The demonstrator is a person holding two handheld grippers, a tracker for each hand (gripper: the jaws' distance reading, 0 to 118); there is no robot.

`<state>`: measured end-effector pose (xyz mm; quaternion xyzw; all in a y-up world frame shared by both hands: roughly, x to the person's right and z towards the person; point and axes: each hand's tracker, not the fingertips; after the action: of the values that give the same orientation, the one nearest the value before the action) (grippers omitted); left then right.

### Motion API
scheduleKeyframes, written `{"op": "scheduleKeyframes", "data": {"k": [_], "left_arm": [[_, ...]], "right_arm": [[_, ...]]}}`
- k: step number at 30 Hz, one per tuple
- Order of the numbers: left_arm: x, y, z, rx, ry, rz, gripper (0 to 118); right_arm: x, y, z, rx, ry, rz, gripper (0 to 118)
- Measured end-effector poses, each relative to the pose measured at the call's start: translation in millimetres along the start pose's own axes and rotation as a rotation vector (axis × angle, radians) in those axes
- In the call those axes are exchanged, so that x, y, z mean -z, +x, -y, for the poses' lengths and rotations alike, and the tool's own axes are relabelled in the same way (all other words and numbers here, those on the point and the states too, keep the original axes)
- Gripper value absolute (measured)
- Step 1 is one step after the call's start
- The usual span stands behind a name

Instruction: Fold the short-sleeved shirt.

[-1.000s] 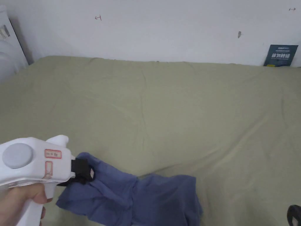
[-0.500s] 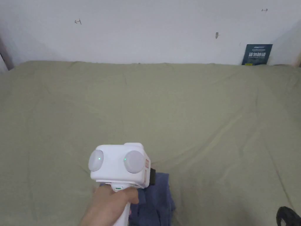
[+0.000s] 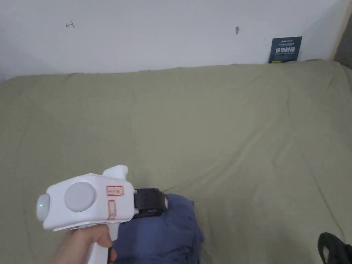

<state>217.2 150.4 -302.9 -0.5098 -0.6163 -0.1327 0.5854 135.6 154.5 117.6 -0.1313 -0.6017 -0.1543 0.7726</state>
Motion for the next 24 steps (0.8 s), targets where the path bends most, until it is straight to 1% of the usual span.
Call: {"op": "scheduleKeyframes", "data": {"k": [1, 2, 3, 4, 5, 8, 10, 11, 13, 15, 18, 20, 23, 24], "left_arm": [[0.9, -9.9, -0.4, 0.024, -0.019, 0.024, 17], [5.1, -16.7, 1.0, 0.038, -0.030, 0.028, 0], [11.5, -22.1, 4.8, 0.029, -0.027, 0.011, 0], [25.7, -24.6, 6.9, 0.033, -0.037, 0.032, 0], [40.0, -25.4, 8.5, 0.049, -0.090, 0.063, 0], [80.2, -19.6, 20.1, 0.070, -0.133, 0.181, 0], [110.3, -17.9, 27.4, -0.023, -0.170, 0.287, 0], [124.0, -20.1, 30.7, -0.019, -0.183, 0.325, 0], [143.4, -26.3, 40.3, -0.031, -0.202, 0.283, 0], [136.9, -34.4, 41.7, -0.063, -0.170, 0.367, 0], [123.4, -35.8, 35.0, -0.049, -0.192, 0.333, 0], [110.3, -32.6, 31.6, -0.007, -0.193, 0.298, 0], [76.5, -38.0, 27.7, 0.014, -0.154, 0.281, 0], [63.3, -40.3, 23.3, 0.023, -0.143, 0.286, 0]], "right_arm": [[2.4, -3.0, 1.2, -0.003, -0.005, -0.010, 0], [4.5, -5.6, 1.4, -0.002, -0.014, -0.016, 0], [6.0, -7.8, 1.8, 0.002, -0.022, -0.027, 0], [7.1, -9.9, 2.3, 0.006, -0.030, -0.040, 0], [7.7, -12.4, 2.8, 0.007, -0.035, -0.041, 0], [8.5, -18.4, 4.4, -0.007, -0.059, -0.042, 0], [7.9, -22.3, 6.9, -0.050, -0.079, -0.026, 0], [8.1, -22.5, 7.5, -0.052, -0.089, -0.028, 0], [8.8, -22.4, 9.0, -0.051, -0.114, -0.030, 0], [9.3, -22.7, 10.2, -0.062, -0.125, -0.035, 0], [21.3, -27.2, 11.0, -0.077, -0.160, -0.078, 0], [33.1, -37.5, 7.6, -0.083, -0.173, -0.116, 0], [55.6, -59.5, -2.9, -0.042, -0.181, -0.240, 0], [67.9, -68.4, -6.9, -0.027, -0.199, -0.297, 0]]}}
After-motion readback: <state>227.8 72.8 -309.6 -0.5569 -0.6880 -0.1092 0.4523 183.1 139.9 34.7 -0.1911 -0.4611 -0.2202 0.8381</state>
